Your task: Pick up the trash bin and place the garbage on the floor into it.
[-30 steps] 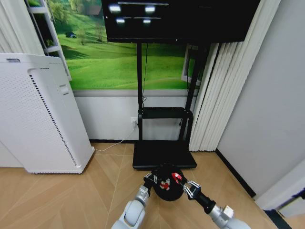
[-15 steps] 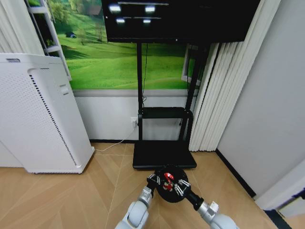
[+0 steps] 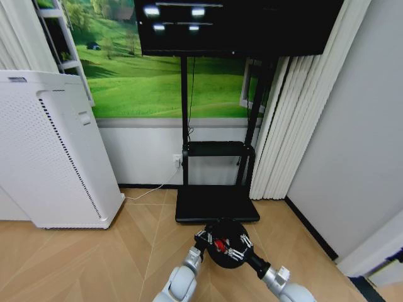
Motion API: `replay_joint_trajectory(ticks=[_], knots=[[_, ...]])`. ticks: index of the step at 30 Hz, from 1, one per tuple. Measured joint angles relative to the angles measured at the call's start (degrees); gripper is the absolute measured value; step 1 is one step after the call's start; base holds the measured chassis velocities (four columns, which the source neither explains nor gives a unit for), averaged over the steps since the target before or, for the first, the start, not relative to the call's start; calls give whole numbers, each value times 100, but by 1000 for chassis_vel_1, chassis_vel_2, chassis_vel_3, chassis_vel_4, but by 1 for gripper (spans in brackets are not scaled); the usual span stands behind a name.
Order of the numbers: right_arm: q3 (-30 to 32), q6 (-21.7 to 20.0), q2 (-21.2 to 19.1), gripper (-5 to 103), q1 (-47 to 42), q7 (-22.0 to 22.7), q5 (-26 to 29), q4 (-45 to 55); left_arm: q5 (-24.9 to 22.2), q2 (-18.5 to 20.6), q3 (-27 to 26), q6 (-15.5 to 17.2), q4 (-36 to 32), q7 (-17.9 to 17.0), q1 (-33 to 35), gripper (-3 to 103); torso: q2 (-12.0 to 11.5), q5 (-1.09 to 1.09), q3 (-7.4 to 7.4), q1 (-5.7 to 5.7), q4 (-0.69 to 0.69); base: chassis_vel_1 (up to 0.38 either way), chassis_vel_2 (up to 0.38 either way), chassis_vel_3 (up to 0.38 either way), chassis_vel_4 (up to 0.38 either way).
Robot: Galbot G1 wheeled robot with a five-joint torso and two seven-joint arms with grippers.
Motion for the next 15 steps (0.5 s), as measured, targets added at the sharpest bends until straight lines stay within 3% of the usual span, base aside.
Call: replay_joint_trajectory(ticks=[2, 4, 15], knots=[[3, -4, 0, 86, 0, 11, 1, 2, 1, -1, -3, 0, -2, 1, 11, 7, 0, 0, 0, 0, 0, 0, 0, 0, 0], [102, -50, 22, 99, -19, 81, 25, 29, 3, 8, -22, 0, -37, 1, 29, 7, 0, 0, 0, 0, 0, 0, 0, 0, 0], [1024, -144, 25, 100, -349, 261, 289, 66, -115, 391, -374, 56, -481, -16, 264, 7, 0, 0, 0, 0, -1, 0, 0, 0, 0]])
